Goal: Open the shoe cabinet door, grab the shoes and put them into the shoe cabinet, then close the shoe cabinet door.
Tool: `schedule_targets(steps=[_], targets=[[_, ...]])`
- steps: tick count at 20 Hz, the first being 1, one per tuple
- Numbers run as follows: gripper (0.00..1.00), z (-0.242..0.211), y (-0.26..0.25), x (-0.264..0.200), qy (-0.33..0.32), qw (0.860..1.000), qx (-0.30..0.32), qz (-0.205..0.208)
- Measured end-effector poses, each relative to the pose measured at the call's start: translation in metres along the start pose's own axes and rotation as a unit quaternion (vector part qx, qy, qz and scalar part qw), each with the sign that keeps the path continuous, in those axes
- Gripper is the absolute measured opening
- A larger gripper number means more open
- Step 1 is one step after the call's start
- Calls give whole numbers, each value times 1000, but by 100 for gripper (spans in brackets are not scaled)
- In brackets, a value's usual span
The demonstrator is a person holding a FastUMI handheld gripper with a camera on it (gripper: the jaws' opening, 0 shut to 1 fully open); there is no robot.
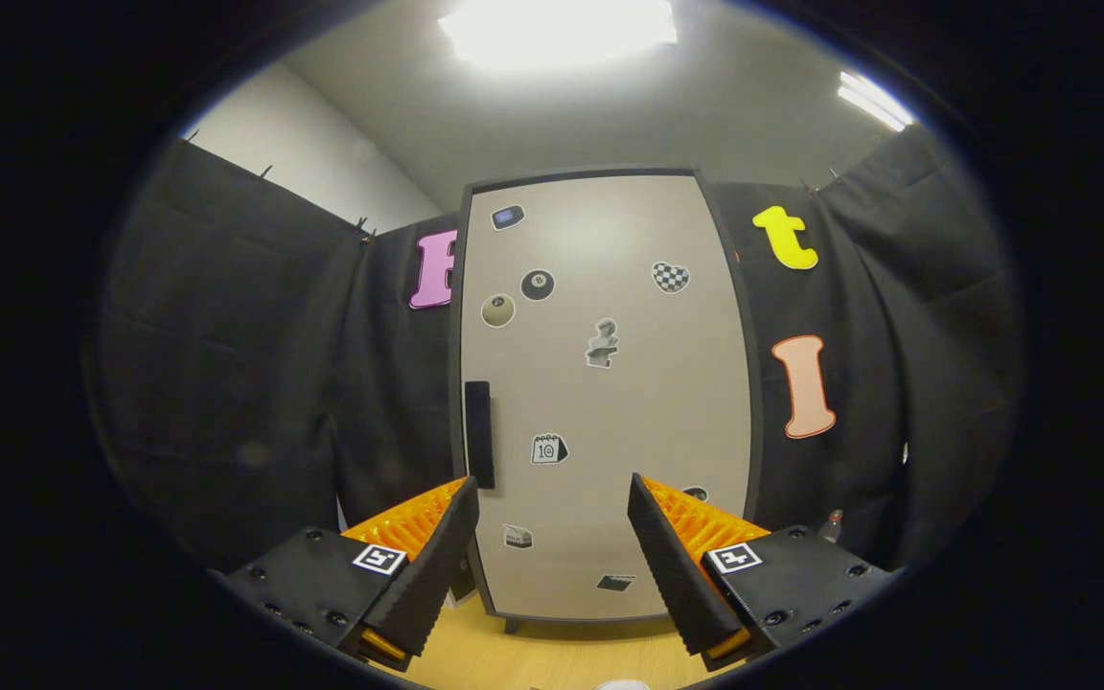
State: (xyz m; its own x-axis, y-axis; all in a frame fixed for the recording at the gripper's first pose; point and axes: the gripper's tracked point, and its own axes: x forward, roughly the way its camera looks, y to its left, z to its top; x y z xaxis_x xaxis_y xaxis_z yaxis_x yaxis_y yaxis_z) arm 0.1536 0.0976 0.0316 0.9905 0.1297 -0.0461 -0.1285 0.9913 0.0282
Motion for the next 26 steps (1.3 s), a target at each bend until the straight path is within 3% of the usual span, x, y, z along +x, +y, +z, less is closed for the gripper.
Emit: schedule_targets(steps=[4,7,15,19,22,26], targets=[[98,7,31,45,1,999,-7,40],[98,9,43,76,-2,999,-16,40],[97,-27,54,147,65,997,-13,27],[83,-38,59,172,87,996,-9,27],[69,-43,71,177,90,995,-19,49],[68,-55,76,188,106,993,-17,50]])
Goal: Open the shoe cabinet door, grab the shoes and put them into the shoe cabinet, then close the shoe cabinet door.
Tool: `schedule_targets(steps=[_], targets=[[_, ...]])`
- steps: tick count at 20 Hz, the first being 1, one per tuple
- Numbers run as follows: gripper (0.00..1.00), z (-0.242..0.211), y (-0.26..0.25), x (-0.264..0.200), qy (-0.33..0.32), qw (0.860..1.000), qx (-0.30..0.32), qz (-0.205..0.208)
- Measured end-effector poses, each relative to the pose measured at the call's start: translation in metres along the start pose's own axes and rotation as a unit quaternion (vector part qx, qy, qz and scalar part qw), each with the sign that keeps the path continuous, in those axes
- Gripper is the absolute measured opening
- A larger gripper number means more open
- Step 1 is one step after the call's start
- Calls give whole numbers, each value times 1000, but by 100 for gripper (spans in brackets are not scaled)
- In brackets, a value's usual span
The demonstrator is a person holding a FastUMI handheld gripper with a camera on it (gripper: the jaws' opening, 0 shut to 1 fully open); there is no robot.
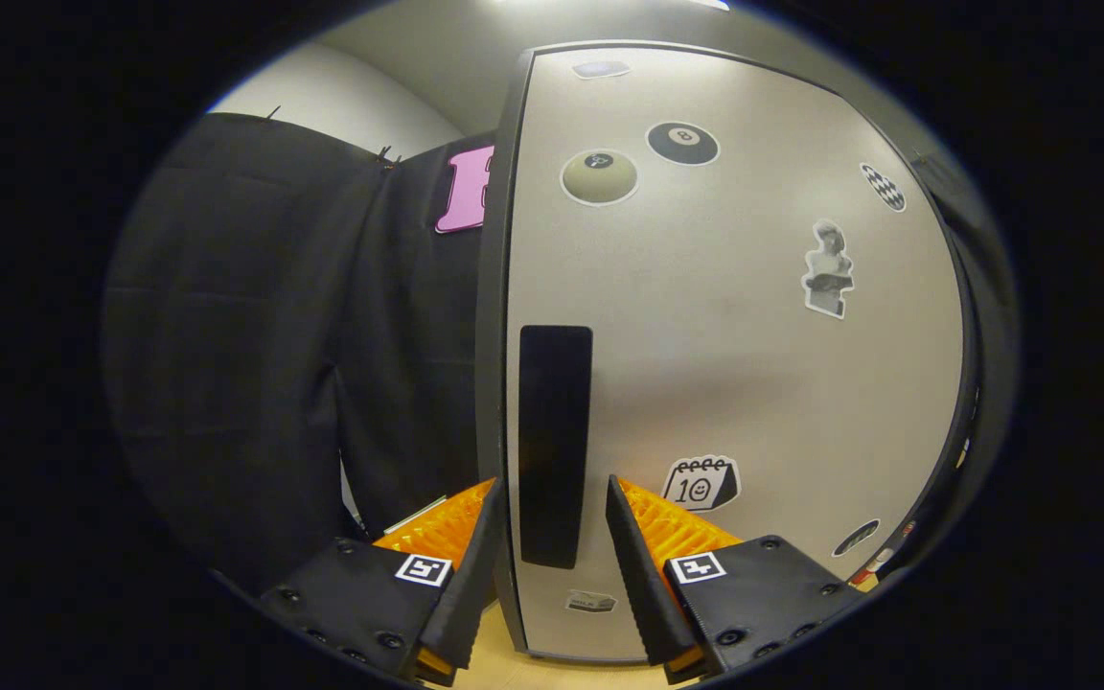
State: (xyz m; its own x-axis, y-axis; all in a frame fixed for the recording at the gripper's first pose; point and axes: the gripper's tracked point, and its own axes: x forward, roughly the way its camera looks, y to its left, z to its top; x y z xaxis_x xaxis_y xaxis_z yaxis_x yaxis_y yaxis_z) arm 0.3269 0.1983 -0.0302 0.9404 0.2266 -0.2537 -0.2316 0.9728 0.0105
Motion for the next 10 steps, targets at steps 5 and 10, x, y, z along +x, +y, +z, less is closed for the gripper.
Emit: schedule_targets(steps=[5,10], targets=[[41,-4,-1,8,18,999,32,-27],[16,-5,1,4,11,1000,5,-3]])
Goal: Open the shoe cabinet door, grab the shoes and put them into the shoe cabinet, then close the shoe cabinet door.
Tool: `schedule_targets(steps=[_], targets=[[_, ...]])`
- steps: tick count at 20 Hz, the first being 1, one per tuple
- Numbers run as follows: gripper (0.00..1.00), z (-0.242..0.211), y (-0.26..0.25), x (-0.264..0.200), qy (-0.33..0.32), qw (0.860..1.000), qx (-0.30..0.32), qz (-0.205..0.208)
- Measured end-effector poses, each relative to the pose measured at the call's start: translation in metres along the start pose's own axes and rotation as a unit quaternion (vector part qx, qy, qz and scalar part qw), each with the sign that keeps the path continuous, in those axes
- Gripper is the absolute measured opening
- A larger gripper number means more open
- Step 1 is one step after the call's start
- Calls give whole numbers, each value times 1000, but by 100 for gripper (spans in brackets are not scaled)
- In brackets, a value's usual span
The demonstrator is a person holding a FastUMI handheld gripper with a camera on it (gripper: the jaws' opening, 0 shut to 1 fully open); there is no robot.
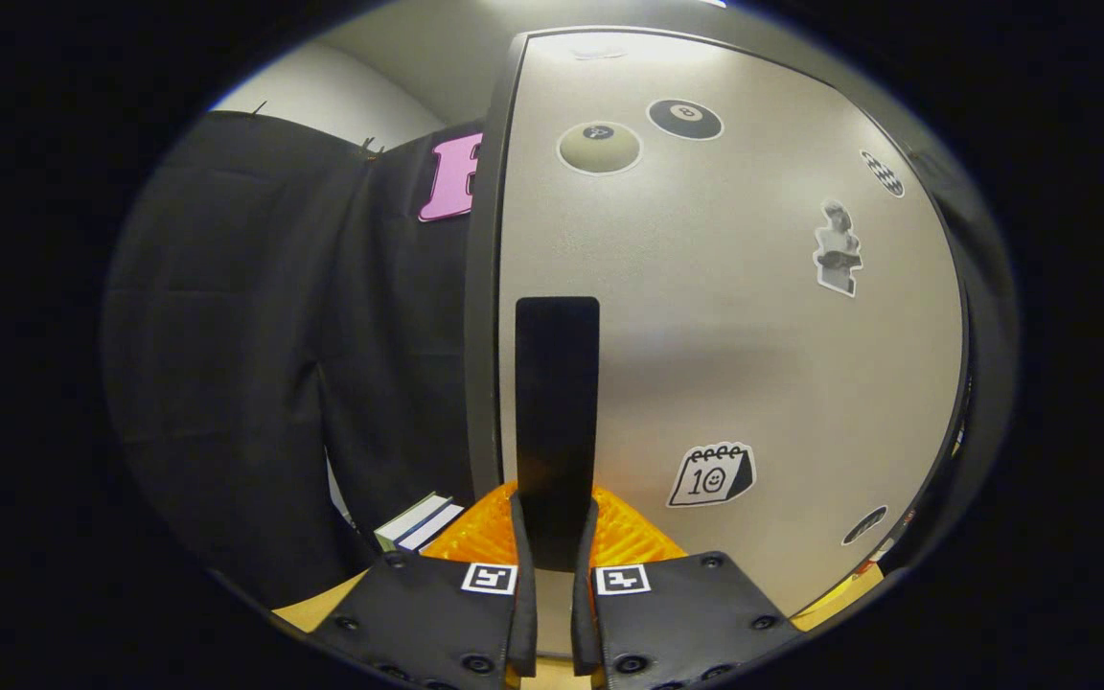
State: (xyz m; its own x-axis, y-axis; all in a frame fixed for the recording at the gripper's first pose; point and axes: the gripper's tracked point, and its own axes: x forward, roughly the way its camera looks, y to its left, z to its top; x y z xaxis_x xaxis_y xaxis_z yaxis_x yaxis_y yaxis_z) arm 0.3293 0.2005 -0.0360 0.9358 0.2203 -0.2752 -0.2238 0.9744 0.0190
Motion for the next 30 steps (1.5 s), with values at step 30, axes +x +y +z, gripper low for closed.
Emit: schedule_targets(steps=[30], targets=[[10,-4,-50,-108,-16,996,1,86]])
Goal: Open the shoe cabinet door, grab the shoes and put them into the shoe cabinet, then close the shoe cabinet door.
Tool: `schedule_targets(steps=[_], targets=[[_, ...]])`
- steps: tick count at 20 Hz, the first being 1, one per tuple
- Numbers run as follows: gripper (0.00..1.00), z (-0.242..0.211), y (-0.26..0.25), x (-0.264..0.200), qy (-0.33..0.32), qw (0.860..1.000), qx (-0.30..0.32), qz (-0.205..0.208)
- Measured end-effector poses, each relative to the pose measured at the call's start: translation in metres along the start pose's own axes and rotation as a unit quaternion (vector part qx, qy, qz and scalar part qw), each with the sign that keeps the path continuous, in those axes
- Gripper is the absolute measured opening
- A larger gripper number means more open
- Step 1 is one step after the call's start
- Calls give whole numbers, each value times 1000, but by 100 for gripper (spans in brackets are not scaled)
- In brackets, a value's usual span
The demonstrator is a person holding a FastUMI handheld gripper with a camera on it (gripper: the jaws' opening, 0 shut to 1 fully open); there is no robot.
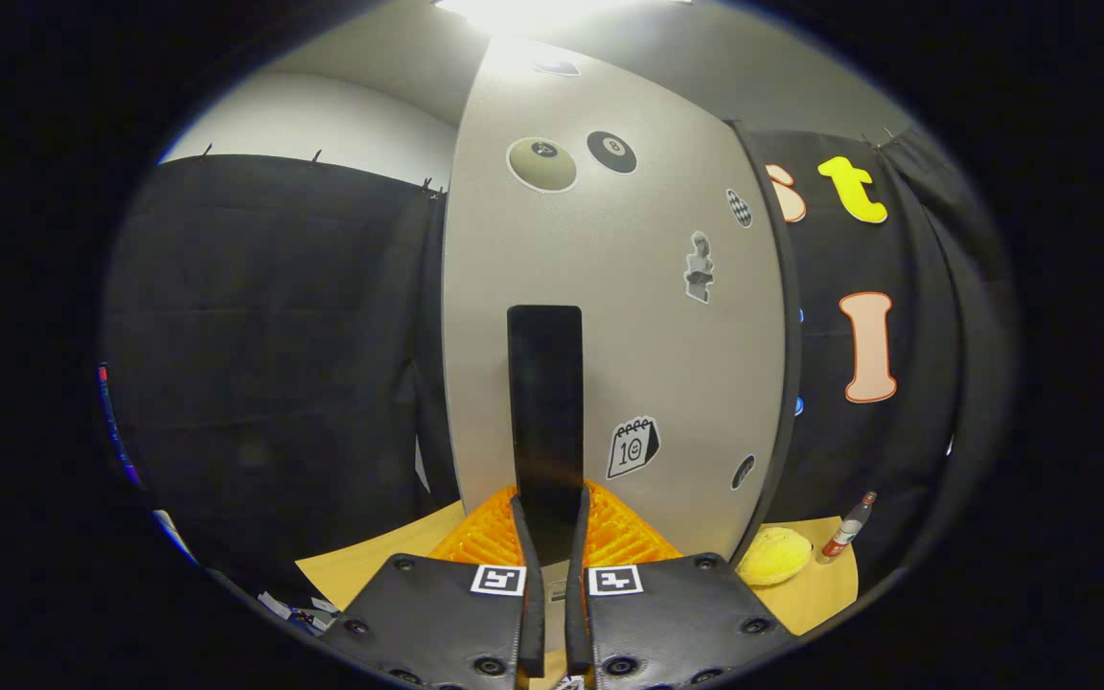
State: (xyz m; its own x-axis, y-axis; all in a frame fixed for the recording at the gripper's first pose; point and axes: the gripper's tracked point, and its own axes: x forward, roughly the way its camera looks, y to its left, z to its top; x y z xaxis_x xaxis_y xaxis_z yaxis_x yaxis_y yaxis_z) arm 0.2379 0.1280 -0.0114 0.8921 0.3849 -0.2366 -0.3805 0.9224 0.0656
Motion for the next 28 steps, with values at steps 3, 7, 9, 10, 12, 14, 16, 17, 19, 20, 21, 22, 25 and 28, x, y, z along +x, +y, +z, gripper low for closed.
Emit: schedule_targets(steps=[3,7,9,10,12,14,16,17,19,20,21,22,25,28], targets=[[10,1,-8,-12,-3,1000,-6,-14],[9,-2,-20,-18,-6,999,9,-53],[9,-1,-34,-22,-5,997,5,-82],[9,-2,-41,-26,-4,995,4,-100],[8,-3,-58,-32,-1,990,2,-142],[8,-3,-76,-41,1,983,-7,-183],[4,-3,-75,-43,-2,984,14,-177],[2,-1,-67,-41,-8,985,28,-167],[6,0,-65,-40,-21,986,14,-168],[7,4,-71,-44,-28,984,-3,-175],[7,11,-77,-48,-36,983,-20,-181],[8,18,-80,-53,-45,980,-36,-188],[10,32,-78,-73,-74,972,-44,-219],[17,34,-56,-97,-97,970,-7,-222]])
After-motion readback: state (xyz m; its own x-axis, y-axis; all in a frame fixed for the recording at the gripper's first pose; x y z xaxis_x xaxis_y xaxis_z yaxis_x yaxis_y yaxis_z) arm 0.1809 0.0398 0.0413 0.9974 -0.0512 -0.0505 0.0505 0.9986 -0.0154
